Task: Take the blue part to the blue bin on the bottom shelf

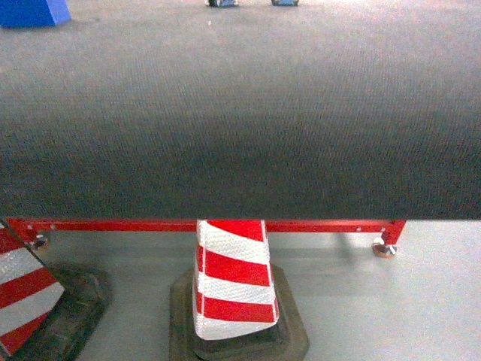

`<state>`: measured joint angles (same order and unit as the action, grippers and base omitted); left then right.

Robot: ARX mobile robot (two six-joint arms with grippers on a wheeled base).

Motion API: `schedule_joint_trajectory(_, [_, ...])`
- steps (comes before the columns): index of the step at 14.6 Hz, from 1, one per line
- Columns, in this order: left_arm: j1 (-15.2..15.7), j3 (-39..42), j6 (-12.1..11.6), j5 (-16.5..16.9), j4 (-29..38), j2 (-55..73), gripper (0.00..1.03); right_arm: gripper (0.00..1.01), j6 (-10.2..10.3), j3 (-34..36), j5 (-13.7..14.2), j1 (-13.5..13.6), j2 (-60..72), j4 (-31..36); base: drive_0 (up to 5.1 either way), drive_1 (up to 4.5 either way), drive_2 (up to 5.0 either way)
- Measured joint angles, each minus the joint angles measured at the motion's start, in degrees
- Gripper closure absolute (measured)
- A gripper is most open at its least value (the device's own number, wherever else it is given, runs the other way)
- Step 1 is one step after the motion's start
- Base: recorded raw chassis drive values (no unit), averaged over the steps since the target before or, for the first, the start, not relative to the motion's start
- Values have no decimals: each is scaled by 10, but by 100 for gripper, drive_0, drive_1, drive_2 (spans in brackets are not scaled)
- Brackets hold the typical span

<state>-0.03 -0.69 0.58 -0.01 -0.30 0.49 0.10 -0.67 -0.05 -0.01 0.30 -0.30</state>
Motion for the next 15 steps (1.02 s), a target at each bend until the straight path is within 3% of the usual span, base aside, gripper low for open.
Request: schedule_joint_trajectory(15, [0, 0, -1, 0, 5, 0, 5, 3, 0, 0, 0, 0, 0, 2, 0, 0, 0])
